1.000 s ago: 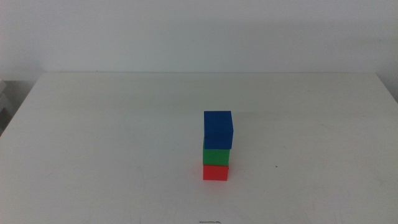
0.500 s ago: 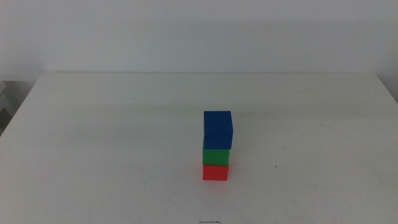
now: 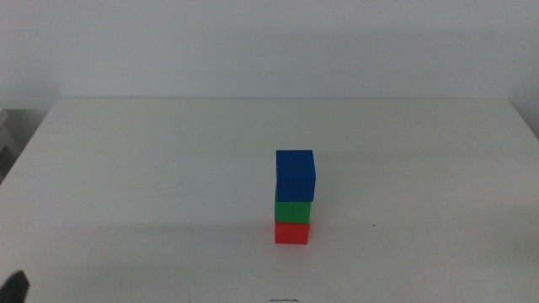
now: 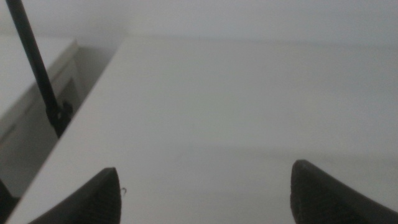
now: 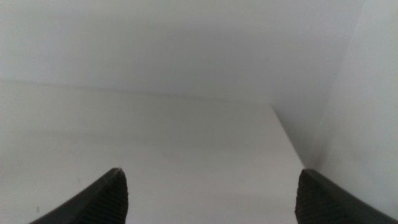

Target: Stack red cubes first, then green, then blue cubes in a specific spot.

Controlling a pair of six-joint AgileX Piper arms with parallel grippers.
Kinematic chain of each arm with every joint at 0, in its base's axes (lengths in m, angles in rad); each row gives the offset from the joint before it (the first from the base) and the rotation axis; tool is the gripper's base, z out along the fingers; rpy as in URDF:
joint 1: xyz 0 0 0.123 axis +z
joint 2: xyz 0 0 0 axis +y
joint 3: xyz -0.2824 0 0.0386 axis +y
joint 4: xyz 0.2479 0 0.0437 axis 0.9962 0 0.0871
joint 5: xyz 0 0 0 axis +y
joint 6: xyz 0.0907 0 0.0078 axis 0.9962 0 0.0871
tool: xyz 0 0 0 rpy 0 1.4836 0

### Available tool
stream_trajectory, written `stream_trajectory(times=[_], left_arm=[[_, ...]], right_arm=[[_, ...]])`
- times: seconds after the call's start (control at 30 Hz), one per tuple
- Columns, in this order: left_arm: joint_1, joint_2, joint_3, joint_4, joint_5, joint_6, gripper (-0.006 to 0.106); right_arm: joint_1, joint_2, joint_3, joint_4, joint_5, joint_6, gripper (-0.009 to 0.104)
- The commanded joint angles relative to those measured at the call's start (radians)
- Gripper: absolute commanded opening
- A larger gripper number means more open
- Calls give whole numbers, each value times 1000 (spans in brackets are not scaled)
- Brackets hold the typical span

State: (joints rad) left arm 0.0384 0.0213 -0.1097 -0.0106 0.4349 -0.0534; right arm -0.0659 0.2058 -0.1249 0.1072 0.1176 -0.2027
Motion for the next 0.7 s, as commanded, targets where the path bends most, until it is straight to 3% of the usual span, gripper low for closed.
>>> stream_trajectory(times=[0.0, 0.2, 0.67], left_arm=[[3, -5, 12, -11, -86, -10, 93], [3, -16, 98, -11, -86, -10, 93], [3, -59, 136, -11, -147, -10, 93]], right_arm=[[-8, -37, 31, -17, -86, -12, 75], [-8, -109, 140, -17, -83, -12, 75], [-8, -187, 142, -17, -31, -12, 75]])
